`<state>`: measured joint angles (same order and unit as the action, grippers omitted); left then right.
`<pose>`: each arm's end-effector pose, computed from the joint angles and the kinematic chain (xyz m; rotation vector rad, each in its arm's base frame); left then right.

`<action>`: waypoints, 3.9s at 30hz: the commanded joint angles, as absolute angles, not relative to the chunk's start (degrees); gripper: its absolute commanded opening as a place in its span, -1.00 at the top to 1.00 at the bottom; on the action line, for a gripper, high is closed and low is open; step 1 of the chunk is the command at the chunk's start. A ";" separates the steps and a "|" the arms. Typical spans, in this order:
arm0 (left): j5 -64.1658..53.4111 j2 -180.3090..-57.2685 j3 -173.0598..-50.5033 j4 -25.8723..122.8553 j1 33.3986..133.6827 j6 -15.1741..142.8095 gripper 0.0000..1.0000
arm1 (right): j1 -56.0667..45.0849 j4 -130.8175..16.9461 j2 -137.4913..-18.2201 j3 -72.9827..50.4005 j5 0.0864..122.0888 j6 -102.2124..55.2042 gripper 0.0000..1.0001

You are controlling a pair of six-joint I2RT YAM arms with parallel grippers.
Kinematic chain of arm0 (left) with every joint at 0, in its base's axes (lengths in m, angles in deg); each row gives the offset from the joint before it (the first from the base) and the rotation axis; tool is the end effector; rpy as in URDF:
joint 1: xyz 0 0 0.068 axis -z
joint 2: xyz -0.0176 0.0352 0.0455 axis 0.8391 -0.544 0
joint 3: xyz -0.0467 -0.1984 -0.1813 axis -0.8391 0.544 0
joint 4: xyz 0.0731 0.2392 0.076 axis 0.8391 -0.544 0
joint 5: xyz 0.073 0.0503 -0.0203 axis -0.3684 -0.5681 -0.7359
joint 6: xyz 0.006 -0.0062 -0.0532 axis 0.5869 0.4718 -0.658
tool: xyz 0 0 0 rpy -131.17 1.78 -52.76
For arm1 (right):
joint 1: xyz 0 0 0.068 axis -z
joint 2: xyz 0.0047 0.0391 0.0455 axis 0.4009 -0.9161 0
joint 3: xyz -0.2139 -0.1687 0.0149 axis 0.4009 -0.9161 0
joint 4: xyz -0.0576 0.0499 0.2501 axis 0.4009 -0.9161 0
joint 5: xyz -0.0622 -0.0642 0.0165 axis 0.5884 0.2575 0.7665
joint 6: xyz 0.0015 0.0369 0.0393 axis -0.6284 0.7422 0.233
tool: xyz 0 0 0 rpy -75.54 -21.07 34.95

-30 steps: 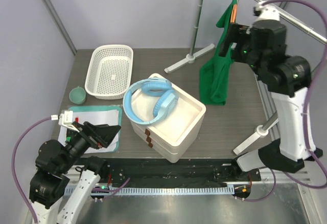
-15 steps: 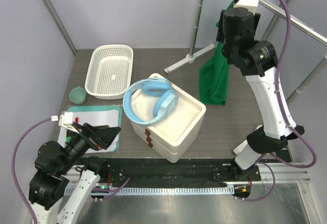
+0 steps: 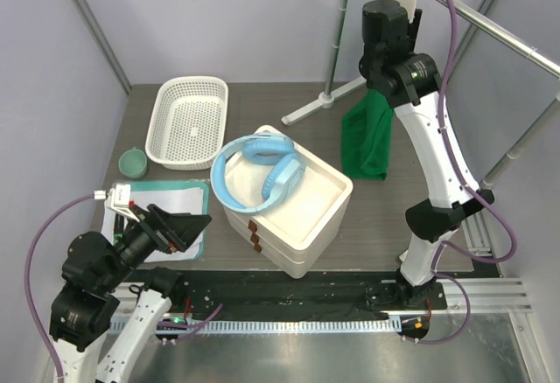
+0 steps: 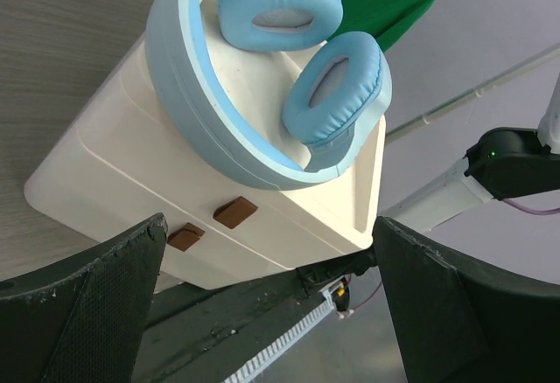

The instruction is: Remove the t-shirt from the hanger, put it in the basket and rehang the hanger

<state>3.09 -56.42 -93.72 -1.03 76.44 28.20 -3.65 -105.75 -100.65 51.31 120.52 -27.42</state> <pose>0.0112 -0.0148 0.3674 -0.2013 1.7933 -1.0989 0.3189 0.1332 0.5326 0.2506 1.7346 -0.4421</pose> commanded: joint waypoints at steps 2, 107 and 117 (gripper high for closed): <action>7.72 -57.53 -94.81 1.30 76.47 23.37 -1.00 | 0.08 -101.78 -99.34 52.74 119.54 -26.89 -0.06; -20.58 -145.67 -175.30 3.59 116.28 48.93 -0.14 | 5.88 -101.77 -40.72 -3.35 70.66 -16.43 0.98; -20.14 -151.22 -172.85 10.61 117.68 47.10 -0.21 | 5.97 -107.40 -38.96 1.93 69.70 -17.31 0.98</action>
<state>-18.57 -149.90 -172.49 6.53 116.28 46.34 6.12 -108.63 -39.36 -1.83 71.23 -17.59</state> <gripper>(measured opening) 0.566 0.113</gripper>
